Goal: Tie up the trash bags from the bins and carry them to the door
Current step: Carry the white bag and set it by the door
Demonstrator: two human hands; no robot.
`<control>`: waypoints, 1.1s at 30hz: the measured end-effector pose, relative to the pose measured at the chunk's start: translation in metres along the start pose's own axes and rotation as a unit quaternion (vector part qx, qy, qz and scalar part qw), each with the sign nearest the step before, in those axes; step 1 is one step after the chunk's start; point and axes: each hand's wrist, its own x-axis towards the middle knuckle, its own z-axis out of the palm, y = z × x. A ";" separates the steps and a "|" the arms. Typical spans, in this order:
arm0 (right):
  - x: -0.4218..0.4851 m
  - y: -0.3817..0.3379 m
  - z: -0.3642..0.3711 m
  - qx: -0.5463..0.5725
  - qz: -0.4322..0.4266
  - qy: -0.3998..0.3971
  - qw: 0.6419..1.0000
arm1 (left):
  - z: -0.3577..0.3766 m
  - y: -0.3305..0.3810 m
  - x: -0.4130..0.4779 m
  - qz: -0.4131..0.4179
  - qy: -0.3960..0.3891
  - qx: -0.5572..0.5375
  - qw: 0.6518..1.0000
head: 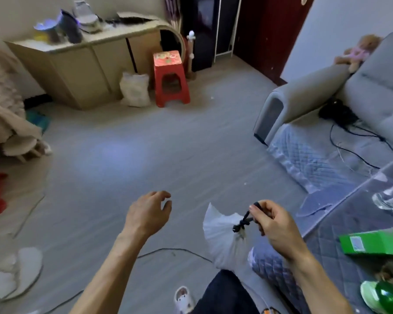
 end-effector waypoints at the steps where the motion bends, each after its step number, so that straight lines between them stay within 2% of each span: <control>1: 0.024 -0.013 0.002 0.009 0.006 0.010 1.000 | -0.008 0.001 0.027 0.007 -0.004 0.002 1.000; 6: 0.161 -0.059 0.015 0.057 0.020 0.052 0.997 | -0.032 0.012 0.174 0.035 -0.008 0.017 0.999; 18: 0.492 -0.192 0.004 0.117 0.011 0.037 0.992 | -0.090 0.072 0.514 0.024 -0.024 0.034 0.999; 26: 0.703 -0.255 -0.014 0.156 0.019 0.111 0.981 | -0.099 0.129 0.745 0.073 -0.066 0.029 0.995; 33: 0.860 -0.308 -0.059 0.214 0.031 0.204 0.955 | -0.126 0.206 0.959 0.167 -0.102 0.057 0.979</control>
